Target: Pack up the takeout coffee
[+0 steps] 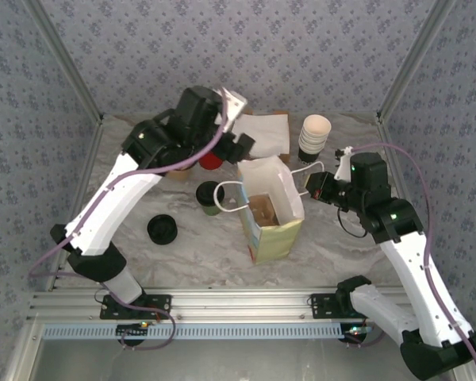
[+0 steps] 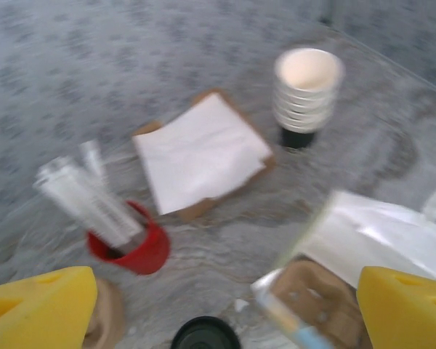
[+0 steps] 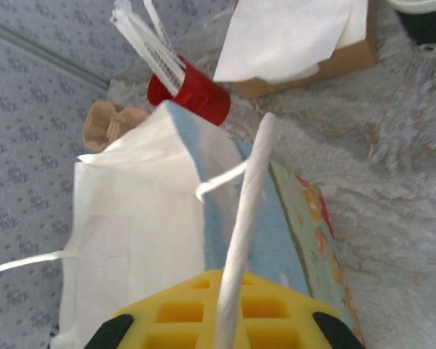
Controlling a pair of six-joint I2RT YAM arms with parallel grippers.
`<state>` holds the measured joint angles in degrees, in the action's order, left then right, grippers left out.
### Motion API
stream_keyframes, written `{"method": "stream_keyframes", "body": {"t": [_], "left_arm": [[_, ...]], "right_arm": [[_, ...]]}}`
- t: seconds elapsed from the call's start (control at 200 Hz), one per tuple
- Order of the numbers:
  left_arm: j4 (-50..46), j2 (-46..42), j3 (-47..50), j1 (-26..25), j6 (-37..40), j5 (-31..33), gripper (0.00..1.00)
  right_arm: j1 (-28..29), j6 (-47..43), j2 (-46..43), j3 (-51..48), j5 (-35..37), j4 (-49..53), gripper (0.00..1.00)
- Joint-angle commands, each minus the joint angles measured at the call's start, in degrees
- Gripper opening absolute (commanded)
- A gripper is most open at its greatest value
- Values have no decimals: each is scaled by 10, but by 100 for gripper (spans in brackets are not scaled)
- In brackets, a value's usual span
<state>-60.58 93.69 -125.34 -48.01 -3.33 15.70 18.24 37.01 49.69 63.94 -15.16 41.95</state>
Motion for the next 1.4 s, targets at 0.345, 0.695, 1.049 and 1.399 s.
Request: {"method": "stream_keyframes", "body": {"t": [0.345, 0.695, 1.049, 1.399], "left_arm": [[22, -99, 284, 71, -181, 72, 95], [66, -123, 413, 71, -217, 9, 99], [123, -84, 471, 72, -234, -38, 97], [145, -31, 481, 73, -250, -33, 92]], "right_arm": [[-4, 17, -13, 5, 57, 32, 24], [-32, -70, 26, 2, -27, 30, 49], [-31, -48, 47, -21, -63, -6, 41], [-27, -30, 45, -32, -52, -8, 34]]}}
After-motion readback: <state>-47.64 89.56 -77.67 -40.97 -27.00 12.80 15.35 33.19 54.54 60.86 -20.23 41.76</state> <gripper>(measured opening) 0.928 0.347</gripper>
